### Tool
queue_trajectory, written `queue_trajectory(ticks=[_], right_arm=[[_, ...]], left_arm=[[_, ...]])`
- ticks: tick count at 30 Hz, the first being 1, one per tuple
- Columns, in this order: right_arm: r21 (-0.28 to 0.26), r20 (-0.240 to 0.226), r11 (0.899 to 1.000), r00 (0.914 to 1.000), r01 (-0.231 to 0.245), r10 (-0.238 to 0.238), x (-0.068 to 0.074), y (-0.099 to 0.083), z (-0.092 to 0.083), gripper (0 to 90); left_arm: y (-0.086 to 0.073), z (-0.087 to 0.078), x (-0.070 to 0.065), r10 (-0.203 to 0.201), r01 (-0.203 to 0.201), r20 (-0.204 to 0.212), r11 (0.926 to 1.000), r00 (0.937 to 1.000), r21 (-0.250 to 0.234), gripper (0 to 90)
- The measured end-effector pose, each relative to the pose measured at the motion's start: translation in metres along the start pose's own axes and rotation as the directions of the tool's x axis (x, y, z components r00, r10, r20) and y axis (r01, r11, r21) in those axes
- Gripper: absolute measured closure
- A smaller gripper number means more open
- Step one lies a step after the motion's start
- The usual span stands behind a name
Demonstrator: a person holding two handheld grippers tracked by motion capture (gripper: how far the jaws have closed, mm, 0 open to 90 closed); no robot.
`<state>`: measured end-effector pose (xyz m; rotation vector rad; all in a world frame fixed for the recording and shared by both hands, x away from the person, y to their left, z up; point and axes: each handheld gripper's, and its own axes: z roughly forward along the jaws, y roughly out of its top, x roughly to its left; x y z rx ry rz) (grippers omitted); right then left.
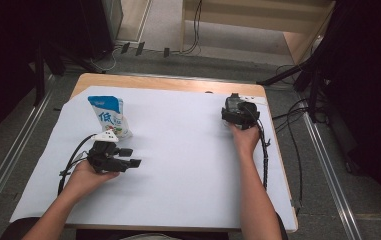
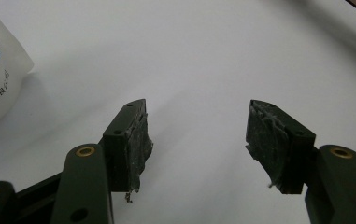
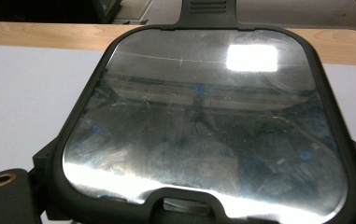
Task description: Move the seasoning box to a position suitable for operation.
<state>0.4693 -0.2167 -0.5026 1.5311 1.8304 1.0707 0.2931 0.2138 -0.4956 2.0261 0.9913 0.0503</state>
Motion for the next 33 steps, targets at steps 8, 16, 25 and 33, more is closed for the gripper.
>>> queue_trajectory(ticks=[8,16,25,33], right_arm=[[0.005,0.005,1.000,0.9997,0.023,-0.023,0.000,0.001,-0.003,12.5],[0.003,0.020,0.999,0.9990,0.039,-0.039,-0.001,0.002,-0.008,15.6],[0.010,0.012,0.998,0.9984,0.056,-0.056,0.003,0.006,-0.015,16.1],[-0.008,-0.022,0.998,0.9973,0.070,-0.070,0.015,0.009,-0.035,16.1]], left_arm=[[0.000,0.000,0.001,0.002,-0.002,-0.001,1.0000,1.0000,-0.003,39.4],[0.001,0.000,0.003,-0.007,0.007,-0.004,1.0000,1.0000,-0.004,39.4],[0.002,0.000,0.005,-0.012,0.012,-0.001,0.9999,0.9999,-0.003,39.6],[0.006,0.002,0.005,-0.013,0.013,0.008,0.9999,0.9999,-0.005,39.9]])
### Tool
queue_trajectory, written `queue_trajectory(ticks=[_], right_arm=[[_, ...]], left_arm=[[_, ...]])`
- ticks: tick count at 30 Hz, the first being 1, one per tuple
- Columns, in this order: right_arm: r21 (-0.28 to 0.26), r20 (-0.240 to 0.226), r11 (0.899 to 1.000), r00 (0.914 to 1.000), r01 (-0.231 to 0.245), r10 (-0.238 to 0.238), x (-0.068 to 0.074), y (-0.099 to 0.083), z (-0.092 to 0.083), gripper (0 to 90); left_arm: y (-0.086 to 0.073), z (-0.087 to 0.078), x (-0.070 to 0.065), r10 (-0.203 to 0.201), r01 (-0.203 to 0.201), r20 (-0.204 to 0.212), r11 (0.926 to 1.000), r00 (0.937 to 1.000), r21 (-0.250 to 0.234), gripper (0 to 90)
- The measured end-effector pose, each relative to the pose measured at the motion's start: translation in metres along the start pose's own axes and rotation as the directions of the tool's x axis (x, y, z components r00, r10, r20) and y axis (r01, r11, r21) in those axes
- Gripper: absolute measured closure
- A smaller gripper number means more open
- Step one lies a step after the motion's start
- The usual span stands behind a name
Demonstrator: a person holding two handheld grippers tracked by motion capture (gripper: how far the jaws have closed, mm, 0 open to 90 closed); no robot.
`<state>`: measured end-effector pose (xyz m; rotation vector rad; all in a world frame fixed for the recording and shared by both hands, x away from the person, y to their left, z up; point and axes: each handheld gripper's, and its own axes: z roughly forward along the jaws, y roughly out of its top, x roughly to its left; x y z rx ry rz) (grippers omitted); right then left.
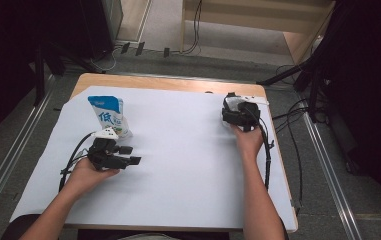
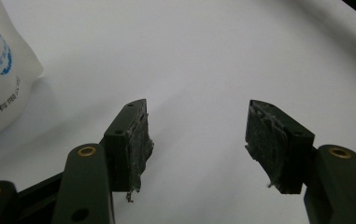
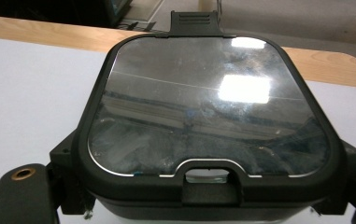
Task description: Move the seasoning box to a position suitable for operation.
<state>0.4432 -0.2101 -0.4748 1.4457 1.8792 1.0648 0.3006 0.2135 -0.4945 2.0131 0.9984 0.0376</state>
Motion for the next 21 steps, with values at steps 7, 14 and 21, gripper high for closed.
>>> queue_trajectory(ticks=[7,14,21], right_arm=[[-0.002,-0.042,1.000,0.9987,0.030,-0.030,0.016,-0.003,-0.018,16.1],[0.013,-0.086,1.000,0.9961,0.022,-0.021,0.027,-0.008,-0.033,16.1],[0.011,-0.110,1.000,0.9938,0.019,-0.018,0.035,-0.015,-0.045,16.1]], left_arm=[[0.004,0.007,-0.003,0.021,-0.021,-0.003,0.9997,0.9998,0.012,39.9],[0.008,0.013,-0.003,0.033,-0.033,-0.003,0.9994,0.9995,0.009,40.0],[0.011,0.017,-0.001,0.016,-0.016,-0.001,0.9999,0.9999,-0.005,40.3]])
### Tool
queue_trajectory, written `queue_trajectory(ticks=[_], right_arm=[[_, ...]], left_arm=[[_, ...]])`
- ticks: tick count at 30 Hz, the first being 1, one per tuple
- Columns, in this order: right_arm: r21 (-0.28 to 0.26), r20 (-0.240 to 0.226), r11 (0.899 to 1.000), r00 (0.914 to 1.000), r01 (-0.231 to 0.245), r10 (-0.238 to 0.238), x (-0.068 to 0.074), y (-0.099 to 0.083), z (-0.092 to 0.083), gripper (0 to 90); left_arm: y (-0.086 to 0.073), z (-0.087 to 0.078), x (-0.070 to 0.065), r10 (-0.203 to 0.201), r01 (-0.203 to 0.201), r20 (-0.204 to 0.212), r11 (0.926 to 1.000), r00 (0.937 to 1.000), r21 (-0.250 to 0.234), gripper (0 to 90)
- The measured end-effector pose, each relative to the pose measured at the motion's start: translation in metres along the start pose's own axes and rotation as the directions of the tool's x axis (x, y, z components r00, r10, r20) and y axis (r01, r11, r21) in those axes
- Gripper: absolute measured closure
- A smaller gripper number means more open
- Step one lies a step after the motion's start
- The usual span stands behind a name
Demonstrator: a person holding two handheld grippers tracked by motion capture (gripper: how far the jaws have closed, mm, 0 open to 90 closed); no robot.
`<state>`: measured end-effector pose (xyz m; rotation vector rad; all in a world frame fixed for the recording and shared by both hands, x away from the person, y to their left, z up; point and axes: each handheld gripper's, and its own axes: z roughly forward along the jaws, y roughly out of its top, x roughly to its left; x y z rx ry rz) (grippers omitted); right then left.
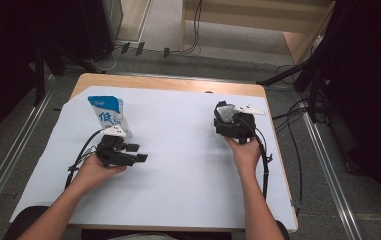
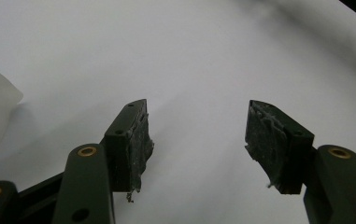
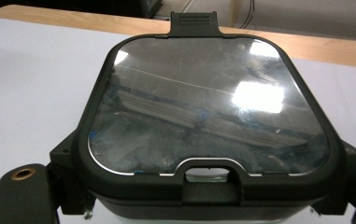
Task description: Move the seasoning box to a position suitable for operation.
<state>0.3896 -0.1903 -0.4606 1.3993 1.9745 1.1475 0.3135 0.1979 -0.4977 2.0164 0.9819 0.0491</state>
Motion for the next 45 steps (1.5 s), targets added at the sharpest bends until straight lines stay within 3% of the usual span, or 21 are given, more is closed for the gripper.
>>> queue_trajectory(ticks=[3,5,6,8,16,26,35,43,45], right_arm=[[0.001,-0.015,1.000,0.9999,0.002,-0.002,0.007,-0.004,-0.006,16.2],[0.004,-0.023,1.000,0.9997,0.008,-0.008,0.012,-0.007,-0.009,16.2],[0.005,-0.028,1.000,0.9996,0.007,-0.007,0.014,-0.008,-0.011,16.1],[0.009,-0.037,1.000,0.9993,0.008,-0.008,0.018,-0.010,-0.014,16.1],[0.018,-0.069,0.999,0.9968,0.043,-0.041,0.038,-0.016,-0.016,16.2],[0.033,-0.132,0.996,0.9884,0.080,-0.076,0.064,-0.018,-0.002,16.2],[0.048,-0.204,0.992,0.9732,0.119,-0.107,0.091,-0.018,0.016,16.2],[0.054,-0.232,0.988,0.9641,0.146,-0.130,0.110,-0.024,0.032,16.2],[0.064,-0.249,0.990,0.9624,0.127,-0.108,0.111,-0.026,0.035,16.1]], left_arm=[[0.003,0.002,0.000,0.003,-0.003,-0.003,0.9999,1.0000,0.016,40.7],[0.005,0.004,-0.002,0.043,-0.042,-0.025,0.9986,0.9988,0.032,40.6],[0.005,0.005,-0.003,0.048,-0.048,-0.015,0.9984,0.9987,0.030,40.7],[0.006,0.007,-0.002,0.036,-0.036,0.000,0.9989,0.9994,0.031,40.7],[0.008,0.011,-0.001,0.027,-0.027,-0.012,0.9994,0.9996,0.024,40.9],[0.008,0.015,-0.001,0.020,-0.019,-0.018,0.9992,0.9996,0.035,41.0],[0.002,0.011,-0.001,0.012,-0.011,-0.032,0.9992,0.9994,0.038,40.1],[-0.002,0.007,-0.001,0.003,-0.002,-0.038,0.9995,0.9993,0.032,40.2],[-0.003,0.006,-0.001,0.005,-0.004,-0.039,0.9994,0.9992,0.035,40.1]])
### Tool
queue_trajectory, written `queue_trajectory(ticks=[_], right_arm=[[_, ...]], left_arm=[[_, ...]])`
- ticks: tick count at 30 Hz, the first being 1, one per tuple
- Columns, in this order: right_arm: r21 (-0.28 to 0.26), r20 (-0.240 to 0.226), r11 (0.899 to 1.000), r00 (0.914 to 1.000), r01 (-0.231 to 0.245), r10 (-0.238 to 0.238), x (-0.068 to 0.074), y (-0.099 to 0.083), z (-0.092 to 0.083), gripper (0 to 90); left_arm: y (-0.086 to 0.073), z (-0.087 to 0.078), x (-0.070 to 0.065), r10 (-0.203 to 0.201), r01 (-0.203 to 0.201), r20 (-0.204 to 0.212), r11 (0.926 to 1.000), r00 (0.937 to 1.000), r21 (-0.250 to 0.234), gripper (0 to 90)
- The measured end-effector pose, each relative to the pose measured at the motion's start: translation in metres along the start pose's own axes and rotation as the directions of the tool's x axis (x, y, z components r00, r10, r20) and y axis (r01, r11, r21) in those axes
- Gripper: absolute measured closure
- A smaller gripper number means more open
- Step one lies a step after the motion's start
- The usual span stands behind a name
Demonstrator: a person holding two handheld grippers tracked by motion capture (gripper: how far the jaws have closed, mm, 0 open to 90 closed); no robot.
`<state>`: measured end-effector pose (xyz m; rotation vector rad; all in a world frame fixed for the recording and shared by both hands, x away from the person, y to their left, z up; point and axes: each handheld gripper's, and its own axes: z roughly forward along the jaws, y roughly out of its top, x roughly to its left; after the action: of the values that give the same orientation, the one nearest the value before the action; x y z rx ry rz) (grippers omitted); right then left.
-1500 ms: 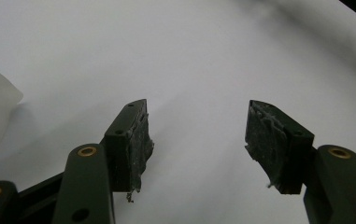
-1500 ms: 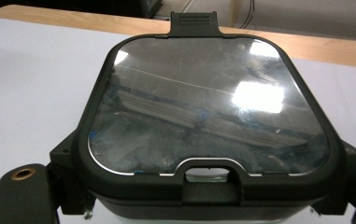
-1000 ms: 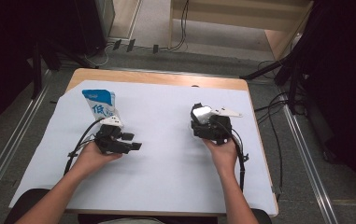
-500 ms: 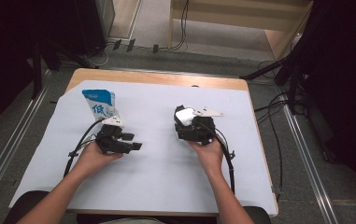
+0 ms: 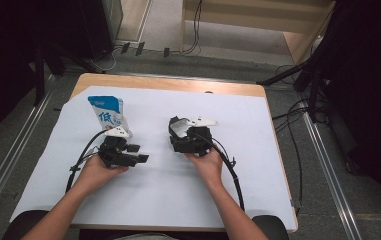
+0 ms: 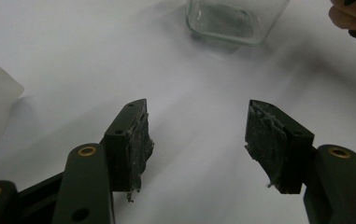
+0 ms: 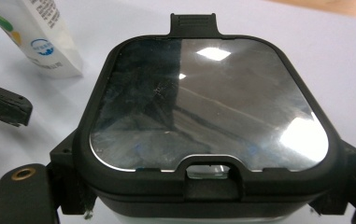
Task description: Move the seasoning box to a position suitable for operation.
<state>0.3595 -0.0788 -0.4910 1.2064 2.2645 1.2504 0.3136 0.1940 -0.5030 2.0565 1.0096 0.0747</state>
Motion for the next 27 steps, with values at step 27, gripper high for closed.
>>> queue_trajectory(ticks=[27], right_arm=[[-0.029,-0.042,0.999,0.9988,0.024,-0.025,0.004,0.005,-0.031,14.9]], left_arm=[[0.004,-0.002,0.003,-0.025,0.026,0.024,0.9994,0.9994,-0.021,44.5]])
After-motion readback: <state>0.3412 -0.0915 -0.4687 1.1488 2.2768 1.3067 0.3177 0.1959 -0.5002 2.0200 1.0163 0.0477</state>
